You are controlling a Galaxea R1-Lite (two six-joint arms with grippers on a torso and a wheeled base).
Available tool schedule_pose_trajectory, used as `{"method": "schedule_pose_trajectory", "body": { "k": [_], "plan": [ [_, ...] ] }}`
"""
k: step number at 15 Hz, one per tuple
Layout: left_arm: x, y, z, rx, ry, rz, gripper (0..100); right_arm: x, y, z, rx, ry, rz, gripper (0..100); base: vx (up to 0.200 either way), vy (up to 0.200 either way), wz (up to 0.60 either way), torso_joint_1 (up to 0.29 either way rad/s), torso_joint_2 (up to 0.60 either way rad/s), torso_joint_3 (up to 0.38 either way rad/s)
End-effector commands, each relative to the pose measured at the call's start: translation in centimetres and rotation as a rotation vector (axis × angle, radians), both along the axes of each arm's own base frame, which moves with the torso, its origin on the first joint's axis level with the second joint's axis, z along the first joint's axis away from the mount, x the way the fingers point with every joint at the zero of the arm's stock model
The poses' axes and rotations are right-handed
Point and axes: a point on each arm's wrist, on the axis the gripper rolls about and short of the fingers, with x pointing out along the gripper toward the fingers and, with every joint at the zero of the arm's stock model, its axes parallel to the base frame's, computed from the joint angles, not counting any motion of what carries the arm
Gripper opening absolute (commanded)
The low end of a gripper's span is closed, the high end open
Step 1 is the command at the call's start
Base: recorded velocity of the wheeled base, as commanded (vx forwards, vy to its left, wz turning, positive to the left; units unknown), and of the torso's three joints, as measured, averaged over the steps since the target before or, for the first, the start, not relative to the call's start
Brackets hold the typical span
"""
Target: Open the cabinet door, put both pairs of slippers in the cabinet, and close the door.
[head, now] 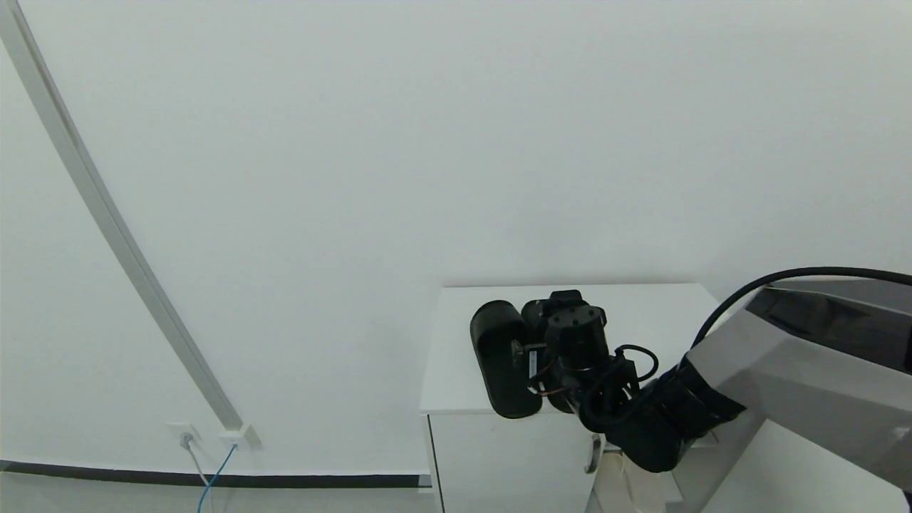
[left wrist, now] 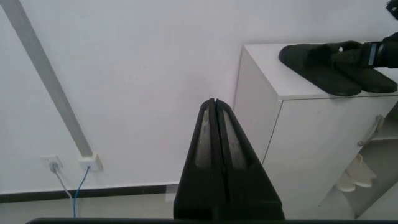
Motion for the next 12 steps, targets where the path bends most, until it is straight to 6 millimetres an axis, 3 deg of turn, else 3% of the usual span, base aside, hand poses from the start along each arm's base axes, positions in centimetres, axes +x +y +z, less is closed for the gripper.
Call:
{"method": "schedule_pose_trajectory", "body": {
  "k": [1, 11, 12],
  "plan": [
    [0.0, 0.0, 0.0, -0.001, 0.002, 0.0, 0, 1.7, 0.3, -1.6, -0.015, -0.003, 0.0, 100, 0.0, 0.0, 0.0, 0.0, 0.0, 0.0],
    [0.0, 0.0, 0.0, -0.001, 0.002, 0.001, 0, 6.9, 1.9, -3.7, -0.01, -0.087, -0.028, 100, 0.0, 0.0, 0.0, 0.0, 0.0, 0.0],
    [0.0, 0.0, 0.0, -0.001, 0.0, 0.001, 0, 7.0, 1.9, -3.6, -0.008, -0.09, -0.03, 0, 0.0, 0.0, 0.0, 0.0, 0.0, 0.0]
  ]
}}
